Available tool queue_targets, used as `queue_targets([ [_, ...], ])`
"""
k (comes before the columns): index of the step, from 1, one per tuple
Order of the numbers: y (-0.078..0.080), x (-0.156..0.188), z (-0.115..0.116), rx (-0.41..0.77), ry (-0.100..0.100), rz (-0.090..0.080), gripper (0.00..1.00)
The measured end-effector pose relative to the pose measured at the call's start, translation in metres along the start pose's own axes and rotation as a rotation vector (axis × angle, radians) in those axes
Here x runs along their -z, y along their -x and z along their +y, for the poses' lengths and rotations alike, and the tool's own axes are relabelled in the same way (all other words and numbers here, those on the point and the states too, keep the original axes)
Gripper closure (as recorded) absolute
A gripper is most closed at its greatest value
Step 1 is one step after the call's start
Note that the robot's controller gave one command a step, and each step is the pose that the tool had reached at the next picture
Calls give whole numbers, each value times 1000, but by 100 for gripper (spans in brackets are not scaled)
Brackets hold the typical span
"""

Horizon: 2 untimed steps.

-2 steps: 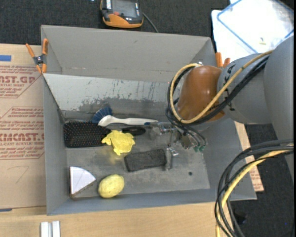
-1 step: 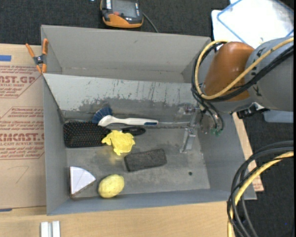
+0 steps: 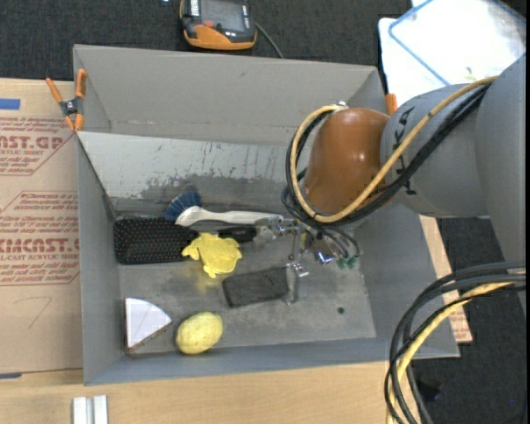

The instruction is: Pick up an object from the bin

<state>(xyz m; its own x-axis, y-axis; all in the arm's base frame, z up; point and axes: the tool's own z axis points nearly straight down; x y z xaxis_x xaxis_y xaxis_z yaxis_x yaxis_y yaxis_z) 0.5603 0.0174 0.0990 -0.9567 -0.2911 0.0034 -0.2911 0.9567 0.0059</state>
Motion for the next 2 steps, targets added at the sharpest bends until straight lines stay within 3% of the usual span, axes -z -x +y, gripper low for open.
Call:
queue_targets([
  [1,-9,-30,13,-315,-11,-16,0],
  [2,-1,-29,16,-36,-2,-5,100],
])
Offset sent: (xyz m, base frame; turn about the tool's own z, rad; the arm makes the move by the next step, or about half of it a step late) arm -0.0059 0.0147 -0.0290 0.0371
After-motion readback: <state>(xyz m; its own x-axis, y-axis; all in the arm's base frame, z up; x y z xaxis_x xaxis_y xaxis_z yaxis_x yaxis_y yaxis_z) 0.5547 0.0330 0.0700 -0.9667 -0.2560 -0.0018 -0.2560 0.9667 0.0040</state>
